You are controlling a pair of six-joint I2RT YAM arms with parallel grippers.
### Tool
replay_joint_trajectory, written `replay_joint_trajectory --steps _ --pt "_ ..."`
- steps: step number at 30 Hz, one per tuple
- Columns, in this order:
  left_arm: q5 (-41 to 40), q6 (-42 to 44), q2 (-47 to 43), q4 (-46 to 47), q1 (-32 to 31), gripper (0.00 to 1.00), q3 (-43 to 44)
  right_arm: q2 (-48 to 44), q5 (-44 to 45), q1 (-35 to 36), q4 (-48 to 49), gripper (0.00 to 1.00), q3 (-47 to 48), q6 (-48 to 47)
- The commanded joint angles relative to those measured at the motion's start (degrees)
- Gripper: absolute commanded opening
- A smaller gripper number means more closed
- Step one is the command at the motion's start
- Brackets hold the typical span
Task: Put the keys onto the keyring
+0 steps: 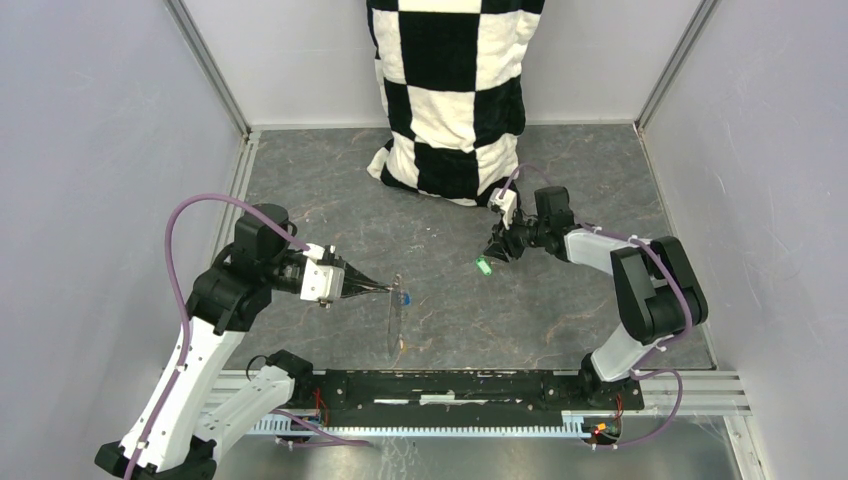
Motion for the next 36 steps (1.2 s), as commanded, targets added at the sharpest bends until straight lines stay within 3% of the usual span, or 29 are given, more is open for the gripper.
replay_joint_trajectory --steps 1,26,31,36 --pt "1.2 1.5 -0.5 0.5 -0.1 0.02 1.6 1.4 -1.8 -0.6 -0.2 0.42 3.6 -0.5" --pt "0.9 0.9 -0.3 0.5 -0.1 0.02 2.0 7.8 -3.2 -0.8 -3.4 0.35 4.9 0.2" --pt "0.8 0.7 -0.5 0.6 -0.1 0.02 2.0 8.6 -5.4 -0.9 -3.2 0.25 5.0 0.8" --pt "0.7 0.8 -0.6 0.5 -0.1 0.02 1.9 9.2 -9.6 -0.8 -2.4 0.05 4.8 1.2"
